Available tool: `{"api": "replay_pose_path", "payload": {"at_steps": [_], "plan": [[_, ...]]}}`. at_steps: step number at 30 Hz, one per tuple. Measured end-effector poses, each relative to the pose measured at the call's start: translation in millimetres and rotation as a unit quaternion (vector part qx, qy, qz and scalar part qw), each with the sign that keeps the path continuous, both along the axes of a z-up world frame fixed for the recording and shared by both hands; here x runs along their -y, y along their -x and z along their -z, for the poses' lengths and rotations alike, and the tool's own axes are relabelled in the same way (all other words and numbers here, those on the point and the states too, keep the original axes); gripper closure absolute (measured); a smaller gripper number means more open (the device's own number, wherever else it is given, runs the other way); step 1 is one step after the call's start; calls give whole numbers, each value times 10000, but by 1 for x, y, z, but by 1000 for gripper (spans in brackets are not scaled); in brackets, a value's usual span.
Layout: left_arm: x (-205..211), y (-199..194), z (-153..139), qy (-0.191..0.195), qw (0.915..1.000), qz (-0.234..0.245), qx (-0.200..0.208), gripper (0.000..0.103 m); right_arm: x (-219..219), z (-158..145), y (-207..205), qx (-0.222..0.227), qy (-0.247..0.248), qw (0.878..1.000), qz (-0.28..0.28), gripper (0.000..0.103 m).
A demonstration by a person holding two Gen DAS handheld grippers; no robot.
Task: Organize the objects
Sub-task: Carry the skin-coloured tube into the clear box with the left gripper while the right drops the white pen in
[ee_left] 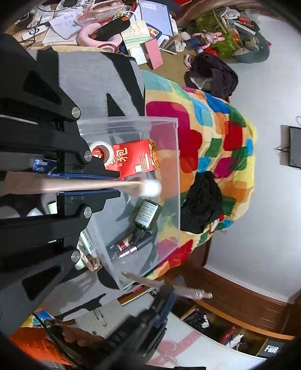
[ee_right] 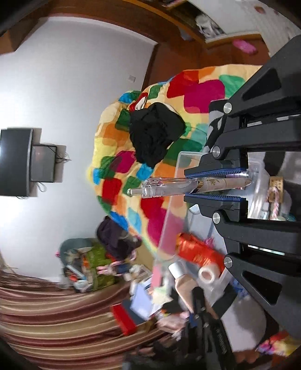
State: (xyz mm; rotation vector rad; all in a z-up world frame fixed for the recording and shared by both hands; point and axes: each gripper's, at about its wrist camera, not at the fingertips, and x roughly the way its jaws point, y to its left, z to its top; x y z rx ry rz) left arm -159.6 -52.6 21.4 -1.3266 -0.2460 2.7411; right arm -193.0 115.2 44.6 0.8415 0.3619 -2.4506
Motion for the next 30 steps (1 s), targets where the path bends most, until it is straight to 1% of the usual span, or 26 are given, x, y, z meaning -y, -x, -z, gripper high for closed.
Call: {"api": "replay_pose_path", "payload": {"at_steps": [4, 8, 11, 13, 15, 16, 17, 18, 19, 20, 23, 24, 25, 27, 30], "plan": [[0, 12, 9, 14, 9999, 5, 164, 96, 17, 21, 6, 177, -290, 9993, -137, 90], [-1, 11, 10, 45, 9998, 43, 171, 96, 30, 37, 5, 409, -378, 9976, -422, 90], [0, 5, 8, 60, 9999, 36, 130, 95, 38, 45, 5, 584, -387, 9959, -577, 90], [1, 3, 5, 52, 9999, 45, 94, 92, 41, 48, 4, 706, -361, 9947, -652, 90], [1, -1, 1, 82, 10000, 35, 40, 91, 41, 48, 3, 863, -265, 9932, -740, 89], [2, -3, -2, 87, 10000, 30, -5, 88, 40, 47, 3, 935, -216, 9924, -765, 87], [2, -7, -6, 81, 9999, 24, -62, 85, 38, 46, 2, 1005, -149, 9918, -776, 80], [2, -11, -10, 76, 9999, 12, -144, 79, 36, 45, 2, 1033, -90, 9916, -774, 71], [2, -14, -14, 81, 9997, 5, -217, 74, 32, 42, 1, 1025, 6, 9918, -760, 68], [2, -17, -17, 93, 9996, 3, -275, 73, 29, 39, -1, 1007, 62, 9920, -757, 66], [0, -30, -28, 159, 9987, -10, -493, 66, 19, 30, -8, 982, 240, 9918, -777, 65], [0, -33, -31, 173, 9984, -23, -545, 62, 13, 26, -11, 972, 320, 9918, -762, 64], [0, -38, -34, 194, 9979, -41, -623, 55, 10, 24, -13, 963, 365, 9919, -749, 62], [1, -47, -38, 224, 9970, -80, -733, 47, 0, 18, -17, 921, 481, 9923, -674, 56], [1, -58, -39, 333, 9959, -140, -827, 41, -18, 12, -26, 802, 624, 9934, -541, 48]]}}
